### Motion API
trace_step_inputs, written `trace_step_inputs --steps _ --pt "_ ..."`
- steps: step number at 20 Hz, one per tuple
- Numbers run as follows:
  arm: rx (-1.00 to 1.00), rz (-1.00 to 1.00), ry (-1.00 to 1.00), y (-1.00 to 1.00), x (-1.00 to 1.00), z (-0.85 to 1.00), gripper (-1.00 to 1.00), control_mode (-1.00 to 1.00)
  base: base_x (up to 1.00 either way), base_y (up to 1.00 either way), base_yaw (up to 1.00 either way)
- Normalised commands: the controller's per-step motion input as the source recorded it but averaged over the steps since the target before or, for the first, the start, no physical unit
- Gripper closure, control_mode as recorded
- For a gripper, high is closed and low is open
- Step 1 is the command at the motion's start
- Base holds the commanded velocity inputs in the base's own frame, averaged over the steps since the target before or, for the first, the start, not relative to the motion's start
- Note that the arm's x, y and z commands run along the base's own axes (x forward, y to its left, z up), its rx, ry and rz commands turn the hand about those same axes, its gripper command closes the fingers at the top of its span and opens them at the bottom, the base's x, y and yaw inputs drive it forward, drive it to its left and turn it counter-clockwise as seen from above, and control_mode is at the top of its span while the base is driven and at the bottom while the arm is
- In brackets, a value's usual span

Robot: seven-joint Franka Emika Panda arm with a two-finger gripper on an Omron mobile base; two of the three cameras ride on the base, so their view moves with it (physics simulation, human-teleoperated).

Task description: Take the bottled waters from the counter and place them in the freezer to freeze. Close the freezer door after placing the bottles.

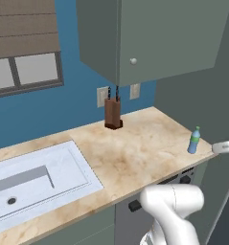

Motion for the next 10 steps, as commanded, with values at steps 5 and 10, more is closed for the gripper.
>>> trace_step_inputs --steps 5,10 --pt "0.01 0.00 -0.55 -0.48 0.00 -0.87 -1.00 -1.00 0.00 0.00 0.00" --pt "0.00 0.03 -0.63 -0.16 0.00 -0.76 -1.00 -1.00 0.00 0.00 0.00"
